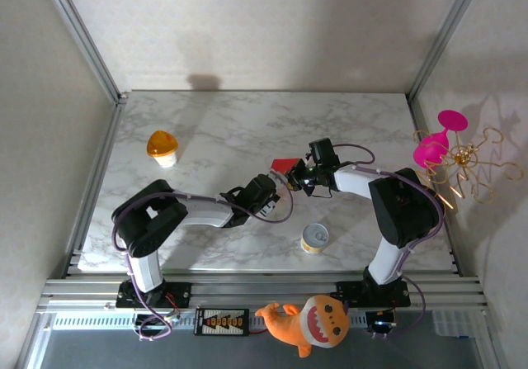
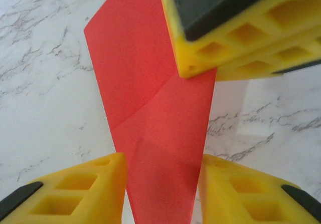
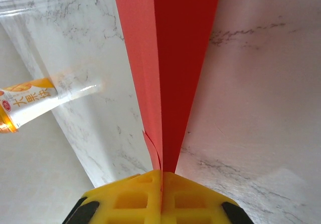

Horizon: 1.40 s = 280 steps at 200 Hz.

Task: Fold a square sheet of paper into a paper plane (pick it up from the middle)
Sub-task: Fold the wing for the fifth time at the center of the table.

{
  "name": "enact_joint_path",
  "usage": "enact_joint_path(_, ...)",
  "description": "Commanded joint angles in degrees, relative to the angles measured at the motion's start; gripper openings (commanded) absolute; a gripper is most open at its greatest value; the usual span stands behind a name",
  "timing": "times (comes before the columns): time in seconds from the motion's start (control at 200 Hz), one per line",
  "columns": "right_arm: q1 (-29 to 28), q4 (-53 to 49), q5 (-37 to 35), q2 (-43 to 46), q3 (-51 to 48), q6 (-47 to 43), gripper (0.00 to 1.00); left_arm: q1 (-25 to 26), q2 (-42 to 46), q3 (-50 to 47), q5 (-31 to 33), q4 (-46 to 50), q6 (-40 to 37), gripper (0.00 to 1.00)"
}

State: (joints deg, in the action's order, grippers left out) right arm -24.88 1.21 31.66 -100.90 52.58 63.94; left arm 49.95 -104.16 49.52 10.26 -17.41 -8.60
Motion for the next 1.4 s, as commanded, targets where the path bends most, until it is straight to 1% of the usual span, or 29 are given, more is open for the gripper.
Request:
enact_joint_path(0.0,0.32,-0.60,1.25,-0.26,0.77,0.70,0.03,0.50,-0.87,-0.91,0.99,-2.53,-0.98,0.34)
enact_joint_path(0.165,0.46,-0.77,1.34,-0.42,0.69,0.22,0.12,0.50,-1.05,-1.08,0.49,-2.41,-0.76,0.21)
enact_joint_path(0.26,0.94,-0.95,1.20,-0.34,0.46,0.06,0.24,0.50,-1.23,-1.26,0.22,-2.33,-0.53,0.15)
enact_joint_path(0.381,1.92,0.35,1.65,0.18,-0.50,0.30,0.39,0.50,-1.36,-1.66,-0.67,-2.37,-0.20,0.11)
enact_joint_path(0.636,4.09,-1.26,-1.16,3.35,-0.72,-1.94,0.62,-0.02,-1.22,-2.14,-4.57,-2.16,1.68,0.03)
enact_joint_path(0.696,4.54,-1.78,-1.94,4.10,-0.72,-2.62,0.66,-0.37,-1.06,-2.14,-5.88,-2.19,2.24,0.01)
enact_joint_path(0.846,5.44,-2.74,-3.55,5.54,-0.64,-4.12,0.70,-1.59,-0.59,-2.23,-9.66,-1.89,3.97,0.00)
enact_joint_path(1.057,5.94,-4.31,-4.59,5.75,-0.30,-5.99,0.70,-3.84,0.10,-2.10,-16.98,-1.73,7.45,0.00)
enact_joint_path(1.202,5.93,-5.69,-6.78,6.01,-0.46,-7.23,0.72,-5.53,0.22,-2.54,-21.56,-2.75,10.39,0.00)
enact_joint_path(1.317,5.98,-6.13,-7.86,6.21,-0.55,-8.03,0.73,-6.82,-0.06,-2.45,-24.81,-3.03,13.40,0.00)
enact_joint_path(1.397,5.98,-6.22,-8.49,6.31,-0.63,-8.51,0.73,-7.95,-0.60,-1.94,-28.29,-2.71,15.75,0.00)
